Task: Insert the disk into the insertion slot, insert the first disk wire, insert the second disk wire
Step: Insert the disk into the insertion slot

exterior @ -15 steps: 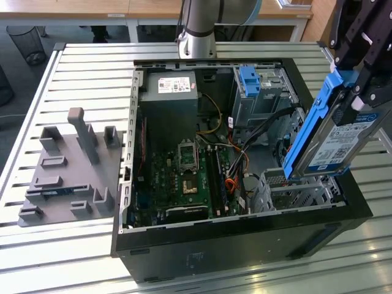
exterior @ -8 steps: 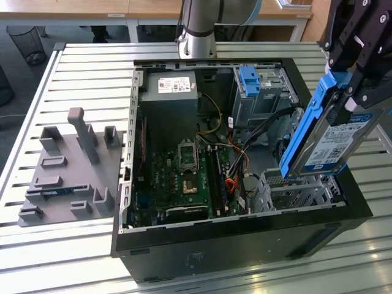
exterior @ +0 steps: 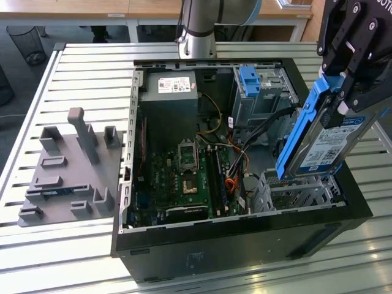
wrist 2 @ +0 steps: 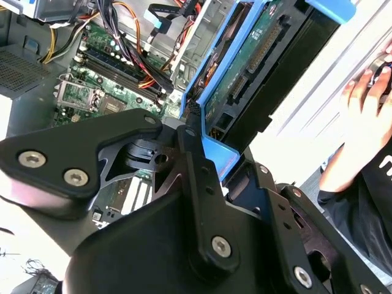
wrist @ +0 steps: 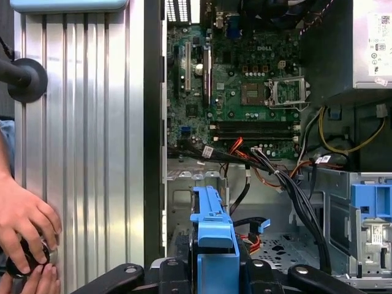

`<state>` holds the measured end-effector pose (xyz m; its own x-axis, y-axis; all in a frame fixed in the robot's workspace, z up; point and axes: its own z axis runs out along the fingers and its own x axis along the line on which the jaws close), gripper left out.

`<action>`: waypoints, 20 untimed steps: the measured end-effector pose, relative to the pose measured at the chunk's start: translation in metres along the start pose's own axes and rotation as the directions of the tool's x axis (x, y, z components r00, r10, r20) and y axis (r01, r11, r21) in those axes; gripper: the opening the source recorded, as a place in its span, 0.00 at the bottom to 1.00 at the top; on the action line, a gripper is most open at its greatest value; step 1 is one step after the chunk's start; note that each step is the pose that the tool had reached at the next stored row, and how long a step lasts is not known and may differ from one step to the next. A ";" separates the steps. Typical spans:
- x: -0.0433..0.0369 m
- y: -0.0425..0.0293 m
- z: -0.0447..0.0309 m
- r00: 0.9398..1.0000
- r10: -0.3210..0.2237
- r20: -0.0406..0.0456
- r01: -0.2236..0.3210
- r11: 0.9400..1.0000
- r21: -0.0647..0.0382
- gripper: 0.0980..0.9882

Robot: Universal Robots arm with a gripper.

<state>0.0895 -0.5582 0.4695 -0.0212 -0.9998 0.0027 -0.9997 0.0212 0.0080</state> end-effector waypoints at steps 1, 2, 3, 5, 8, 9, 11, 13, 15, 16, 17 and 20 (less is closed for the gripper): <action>-0.0003 0.0001 0.0010 1.000 0.000 0.000 0.000 1.000 0.000 0.30; -0.0006 0.0002 0.0019 1.000 0.000 0.000 0.000 1.000 0.000 0.30; -0.0009 0.0002 0.0030 1.000 0.000 0.000 0.000 1.000 0.000 0.30; -0.0015 0.0005 0.0047 1.000 0.001 0.000 -0.001 1.000 0.000 0.30; -0.0031 0.0006 0.0076 1.000 0.000 0.000 0.000 1.000 0.000 0.30; -0.0035 0.0007 0.0087 1.000 0.001 0.000 -0.001 1.000 0.000 0.30; -0.0041 0.0008 0.0114 1.000 0.001 0.000 -0.001 1.000 0.000 0.30; -0.0046 0.0008 0.0140 1.000 0.001 0.000 -0.001 1.000 0.000 0.30; -0.0051 0.0009 0.0161 1.000 0.001 0.000 -0.001 1.000 0.000 0.30; -0.0053 0.0010 0.0170 1.000 0.001 0.000 -0.001 1.000 0.000 0.30; -0.0056 0.0010 0.0178 1.000 0.001 0.000 -0.001 1.000 0.000 0.30; -0.0061 0.0012 0.0195 1.000 0.001 0.000 -0.001 1.000 0.000 0.30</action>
<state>0.0882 -0.5522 0.4500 -0.0217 -0.9998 0.0024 -0.9997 0.0217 0.0077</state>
